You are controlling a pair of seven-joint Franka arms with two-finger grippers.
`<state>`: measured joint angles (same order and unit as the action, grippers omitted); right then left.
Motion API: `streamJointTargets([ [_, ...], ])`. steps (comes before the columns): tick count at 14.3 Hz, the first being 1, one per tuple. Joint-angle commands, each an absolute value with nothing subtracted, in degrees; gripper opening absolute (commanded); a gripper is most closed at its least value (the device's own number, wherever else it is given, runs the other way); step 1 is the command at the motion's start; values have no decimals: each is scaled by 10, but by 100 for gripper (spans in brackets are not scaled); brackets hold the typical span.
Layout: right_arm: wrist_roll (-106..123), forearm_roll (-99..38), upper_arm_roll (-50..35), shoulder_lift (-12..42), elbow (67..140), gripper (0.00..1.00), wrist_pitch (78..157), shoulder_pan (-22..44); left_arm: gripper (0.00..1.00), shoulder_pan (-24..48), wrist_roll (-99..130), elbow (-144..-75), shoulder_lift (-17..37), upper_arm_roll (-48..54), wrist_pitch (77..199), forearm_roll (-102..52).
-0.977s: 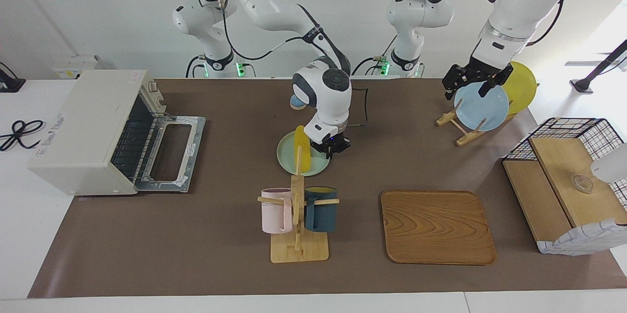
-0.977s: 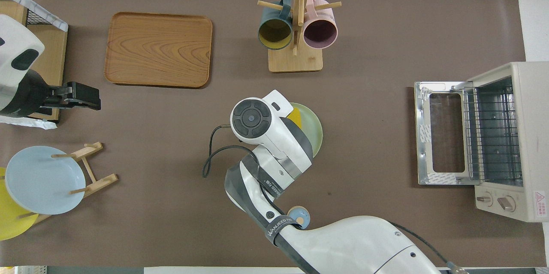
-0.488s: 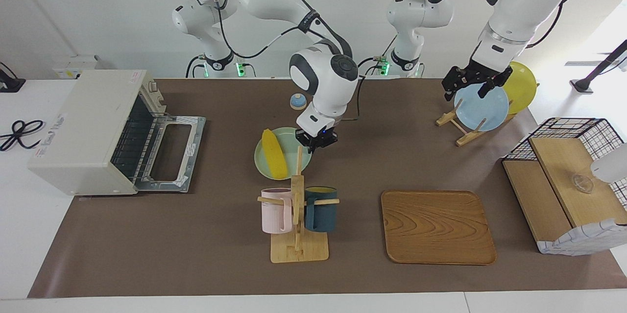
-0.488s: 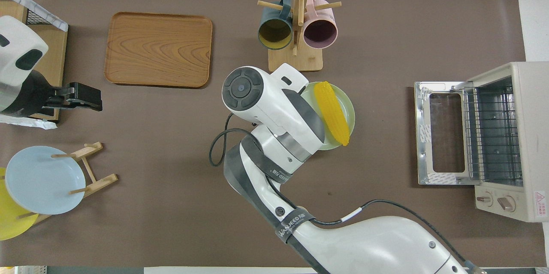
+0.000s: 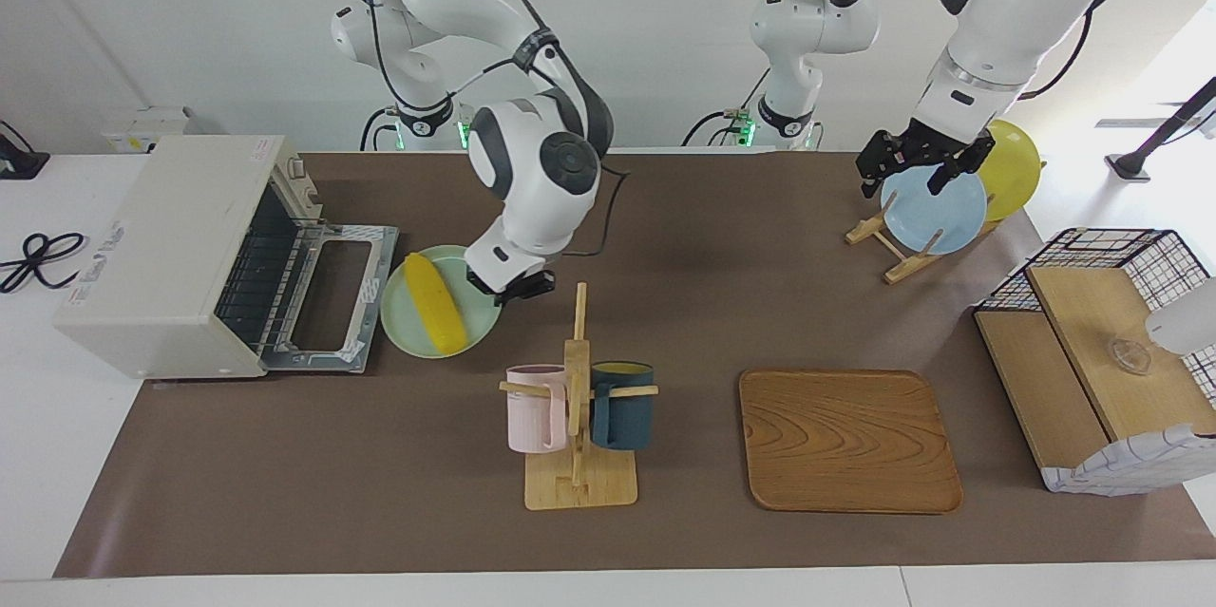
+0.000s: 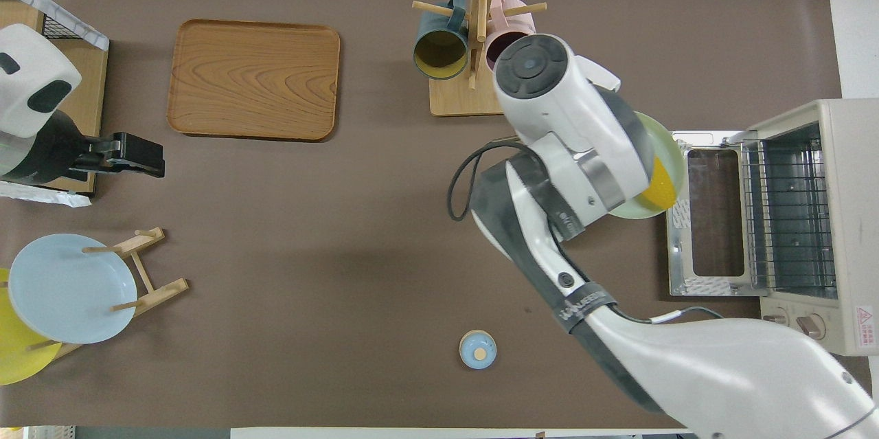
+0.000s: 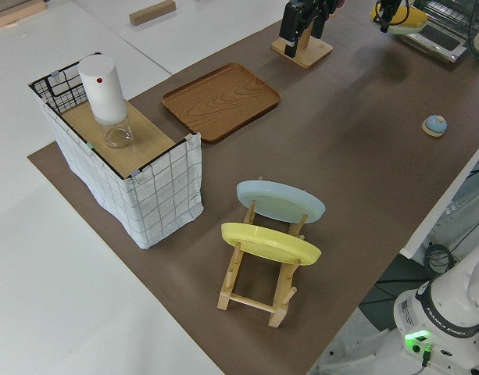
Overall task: Put corn in oven
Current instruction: 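Carry the plate with corn into the open toaster oven with the right gripper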
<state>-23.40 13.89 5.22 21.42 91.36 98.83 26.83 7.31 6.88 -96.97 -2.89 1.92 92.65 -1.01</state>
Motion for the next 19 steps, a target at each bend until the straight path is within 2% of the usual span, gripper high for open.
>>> streamJointTargets([
  [1,-150,149,44,121,1011,0,1003,187,100,75,53,-958,-25,16,919,-10],
  [3,-124,149,44,97,1047,0,1005,153,100,74,50,-961,-26,17,924,-11],
  [7,-111,149,44,71,1116,0,1060,122,100,75,50,-963,-27,17,926,-11],
  [14,-25,149,45,58,1157,0,1069,46,100,77,52,-963,-33,15,926,-11],
  [19,-8,149,45,42,1211,0,1124,23,100,73,55,-964,-33,14,921,-11],
])
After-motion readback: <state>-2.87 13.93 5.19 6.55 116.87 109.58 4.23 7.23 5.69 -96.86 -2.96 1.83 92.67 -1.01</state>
